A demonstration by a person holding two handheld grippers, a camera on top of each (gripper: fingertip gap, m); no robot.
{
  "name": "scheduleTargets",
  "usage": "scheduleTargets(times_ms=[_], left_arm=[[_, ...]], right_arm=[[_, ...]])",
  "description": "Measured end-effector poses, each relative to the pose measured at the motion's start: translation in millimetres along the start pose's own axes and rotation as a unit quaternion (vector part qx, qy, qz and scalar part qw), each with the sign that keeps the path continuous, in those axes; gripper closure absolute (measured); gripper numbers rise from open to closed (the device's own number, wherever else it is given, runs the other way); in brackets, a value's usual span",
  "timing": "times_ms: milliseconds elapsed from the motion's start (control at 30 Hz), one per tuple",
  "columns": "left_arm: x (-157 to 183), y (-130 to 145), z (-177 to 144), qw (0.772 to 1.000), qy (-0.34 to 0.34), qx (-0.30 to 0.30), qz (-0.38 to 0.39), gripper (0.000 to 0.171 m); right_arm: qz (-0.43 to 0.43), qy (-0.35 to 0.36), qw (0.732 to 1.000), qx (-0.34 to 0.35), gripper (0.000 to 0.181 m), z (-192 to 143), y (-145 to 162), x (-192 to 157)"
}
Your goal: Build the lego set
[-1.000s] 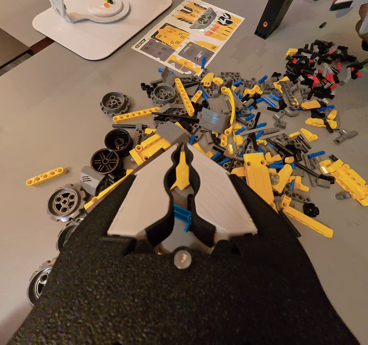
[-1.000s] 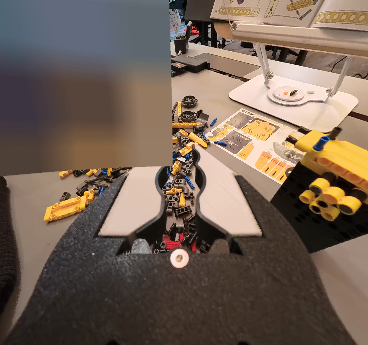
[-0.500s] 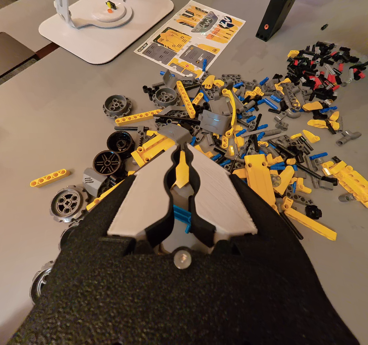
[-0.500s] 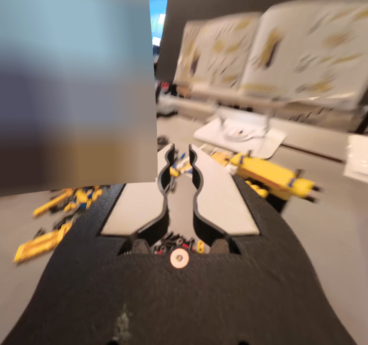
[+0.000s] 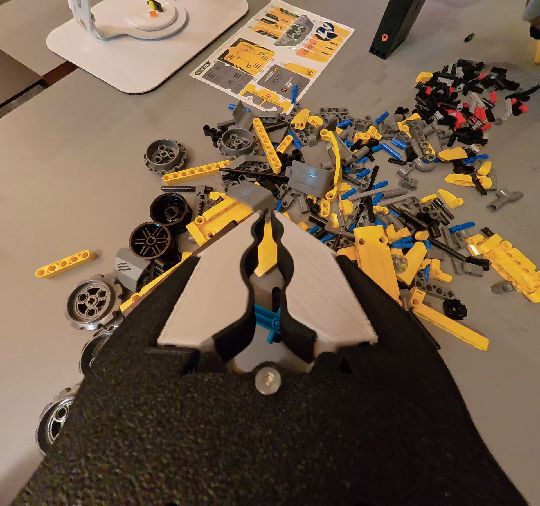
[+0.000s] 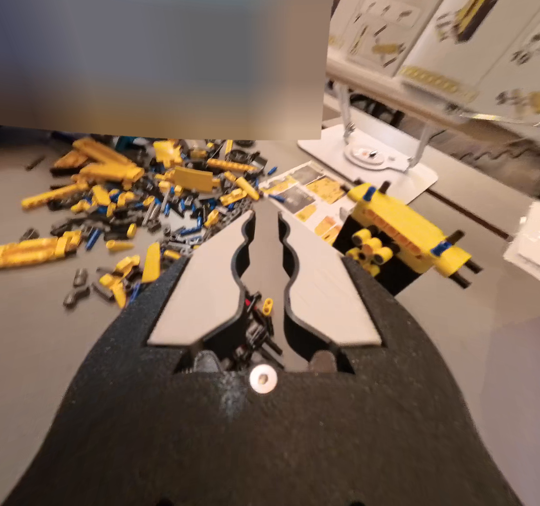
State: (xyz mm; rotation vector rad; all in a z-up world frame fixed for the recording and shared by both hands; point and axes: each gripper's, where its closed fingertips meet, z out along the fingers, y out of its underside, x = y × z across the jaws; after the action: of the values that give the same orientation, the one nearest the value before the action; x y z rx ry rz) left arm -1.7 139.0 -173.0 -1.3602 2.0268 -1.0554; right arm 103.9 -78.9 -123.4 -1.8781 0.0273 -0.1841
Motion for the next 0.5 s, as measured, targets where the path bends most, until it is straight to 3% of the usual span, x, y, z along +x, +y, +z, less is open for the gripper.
scheduleTargets(times_ms=[100, 167, 500], left_arm=[[0, 0, 0, 1.000, -0.001, 0.001, 0.001, 0.168], [0, -1, 0, 1.000, 0.000, 0.002, 0.001, 0.168], [11, -1, 2, 1.000, 0.027, 0.007, 0.008, 0.168]], right_arm=[[0.026, -0.027, 0.999, -0.035, 0.147, -3, 17, 2], [0.036, -0.024, 0.999, -0.024, 0.143, -7, 15, 7], [0.063, 0.031, 0.997, 0.021, 0.146, -16, 1, 27]])
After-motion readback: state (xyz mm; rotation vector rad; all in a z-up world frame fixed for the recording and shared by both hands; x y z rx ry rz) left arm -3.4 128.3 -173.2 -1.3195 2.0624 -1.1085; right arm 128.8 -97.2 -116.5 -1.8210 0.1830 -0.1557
